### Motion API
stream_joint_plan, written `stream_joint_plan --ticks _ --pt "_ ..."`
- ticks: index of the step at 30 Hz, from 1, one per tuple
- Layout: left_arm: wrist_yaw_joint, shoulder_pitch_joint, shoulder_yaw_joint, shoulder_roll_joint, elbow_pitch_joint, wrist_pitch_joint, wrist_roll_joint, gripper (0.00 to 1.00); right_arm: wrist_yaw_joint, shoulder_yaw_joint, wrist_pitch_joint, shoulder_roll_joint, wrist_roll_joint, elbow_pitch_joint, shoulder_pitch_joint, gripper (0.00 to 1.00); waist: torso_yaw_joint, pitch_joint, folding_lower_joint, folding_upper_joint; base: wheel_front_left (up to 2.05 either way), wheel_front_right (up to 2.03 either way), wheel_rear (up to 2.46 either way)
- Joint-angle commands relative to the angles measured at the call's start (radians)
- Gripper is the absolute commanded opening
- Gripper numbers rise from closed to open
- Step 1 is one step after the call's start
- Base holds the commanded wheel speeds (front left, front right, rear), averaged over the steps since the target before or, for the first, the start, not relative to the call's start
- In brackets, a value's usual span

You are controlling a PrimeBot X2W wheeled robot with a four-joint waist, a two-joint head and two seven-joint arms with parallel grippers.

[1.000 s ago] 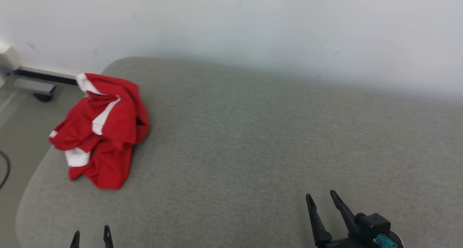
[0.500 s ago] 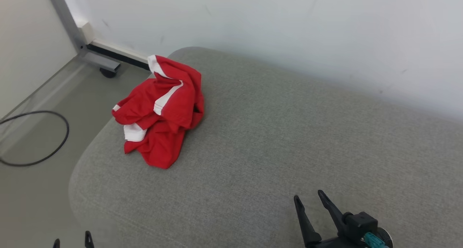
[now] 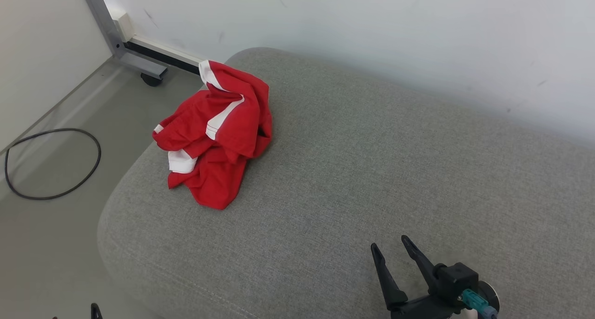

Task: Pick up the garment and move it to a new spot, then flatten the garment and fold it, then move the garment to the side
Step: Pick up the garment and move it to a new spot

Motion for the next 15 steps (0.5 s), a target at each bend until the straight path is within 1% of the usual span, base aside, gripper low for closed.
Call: stream_joint_plan --ticks 1,5,8,10,13,15 --pt "-0.005 0.003 0.006 0.003 0.001 -0.004 0.002 1.00 -0.002 -0.002 -0.001 -0.002 0.008 0.001 -0.002 1.00 -0.001 0.000 0.0000 0.0000 0.00 0.00 0.00" --pt "-0.010 -0.012 0.003 0.003 0.005 -0.004 -0.001 1.00 -0.002 -0.024 -0.001 0.003 0.007 -0.007 0.015 1.00 -0.004 0.001 0.0000 0.0000 0.00 0.00 0.00" --pt "-0.015 -0.028 -0.018 0.003 0.008 -0.004 0.003 1.00 -0.002 -0.038 -0.001 0.003 0.005 -0.011 0.024 1.00 -0.007 0.004 0.0000 0.0000 0.00 0.00 0.00" --pt "-0.029 -0.048 -0.023 0.004 0.019 -0.004 0.006 1.00 -0.002 -0.045 -0.001 -0.003 0.003 -0.016 0.025 1.00 -0.008 0.008 0.0000 0.0000 0.00 0.00 0.00" --pt "-0.063 -0.098 -0.019 0.018 0.058 -0.004 0.007 1.00 -0.002 -0.053 -0.001 -0.013 -0.005 -0.023 0.032 1.00 -0.011 0.016 0.0000 0.0000 0.00 0.00 0.00" --pt "-0.071 -0.116 -0.024 0.022 0.075 -0.004 0.013 1.00 -0.002 -0.056 -0.001 -0.015 -0.007 -0.027 0.035 1.00 -0.012 0.019 0.0000 0.0000 0.00 0.00 0.00"
